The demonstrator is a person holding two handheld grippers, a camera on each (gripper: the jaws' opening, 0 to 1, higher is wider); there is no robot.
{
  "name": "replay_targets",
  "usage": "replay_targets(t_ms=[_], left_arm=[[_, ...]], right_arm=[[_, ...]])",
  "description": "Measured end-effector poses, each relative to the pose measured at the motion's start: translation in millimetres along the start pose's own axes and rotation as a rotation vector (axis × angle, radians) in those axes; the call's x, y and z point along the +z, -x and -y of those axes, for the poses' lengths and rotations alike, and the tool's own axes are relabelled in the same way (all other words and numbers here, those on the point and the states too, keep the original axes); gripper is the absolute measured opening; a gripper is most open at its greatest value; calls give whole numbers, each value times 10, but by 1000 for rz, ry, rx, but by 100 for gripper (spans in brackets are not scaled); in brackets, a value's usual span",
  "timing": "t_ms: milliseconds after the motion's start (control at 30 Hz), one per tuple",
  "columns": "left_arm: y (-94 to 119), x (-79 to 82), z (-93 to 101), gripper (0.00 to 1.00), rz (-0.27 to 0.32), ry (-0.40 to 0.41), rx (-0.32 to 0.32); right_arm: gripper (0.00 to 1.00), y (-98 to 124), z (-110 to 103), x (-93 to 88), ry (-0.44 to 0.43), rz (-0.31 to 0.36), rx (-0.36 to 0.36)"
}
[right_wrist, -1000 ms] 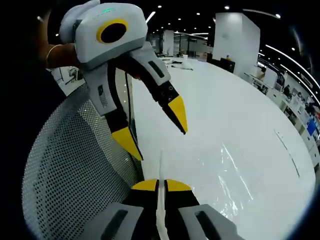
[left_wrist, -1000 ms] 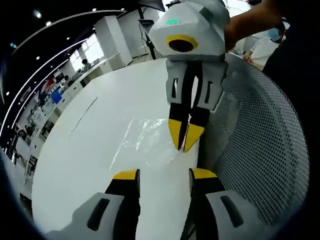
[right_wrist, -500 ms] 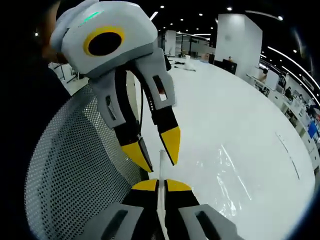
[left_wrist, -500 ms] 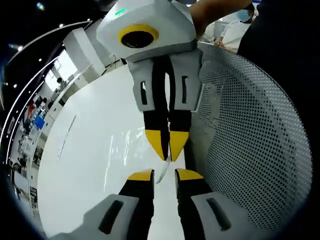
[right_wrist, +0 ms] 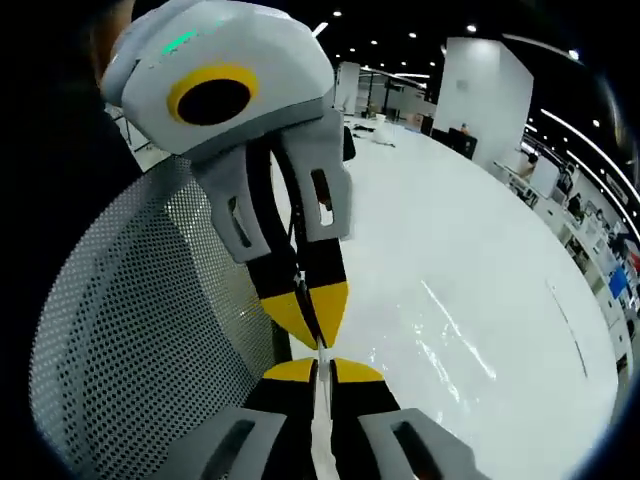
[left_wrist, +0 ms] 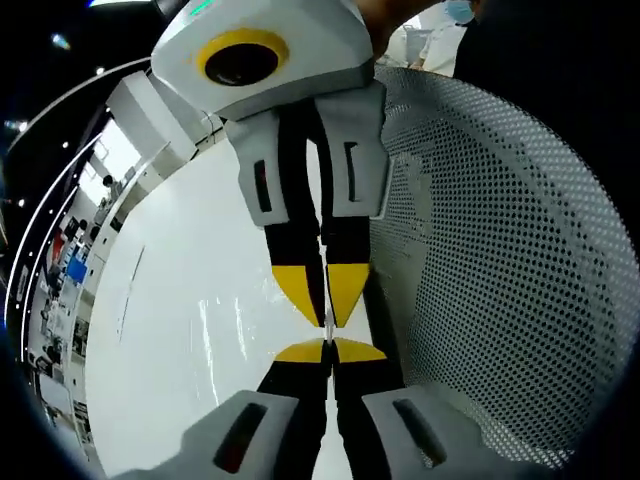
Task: Open the resealable bag by pulling the two sides of the seal apart until the entire bag opening is separated and visibly accessible.
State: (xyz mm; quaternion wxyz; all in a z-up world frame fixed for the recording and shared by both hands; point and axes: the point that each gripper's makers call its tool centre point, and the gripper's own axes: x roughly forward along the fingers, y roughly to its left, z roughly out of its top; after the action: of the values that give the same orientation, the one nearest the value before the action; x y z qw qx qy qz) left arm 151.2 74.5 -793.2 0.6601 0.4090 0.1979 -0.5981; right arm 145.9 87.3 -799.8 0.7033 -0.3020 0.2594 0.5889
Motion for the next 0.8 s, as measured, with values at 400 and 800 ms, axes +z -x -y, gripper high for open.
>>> replay_targets(t_ms=[400, 800], left_arm=[[-26, -13, -12, 0, -6, -13, -5], [-3, -38, 33, 0, -2, 13, -15]], right_arm=[[0, -59, 46, -30, 77, -43, -41], [0, -58, 13, -138, 69, -76, -21]])
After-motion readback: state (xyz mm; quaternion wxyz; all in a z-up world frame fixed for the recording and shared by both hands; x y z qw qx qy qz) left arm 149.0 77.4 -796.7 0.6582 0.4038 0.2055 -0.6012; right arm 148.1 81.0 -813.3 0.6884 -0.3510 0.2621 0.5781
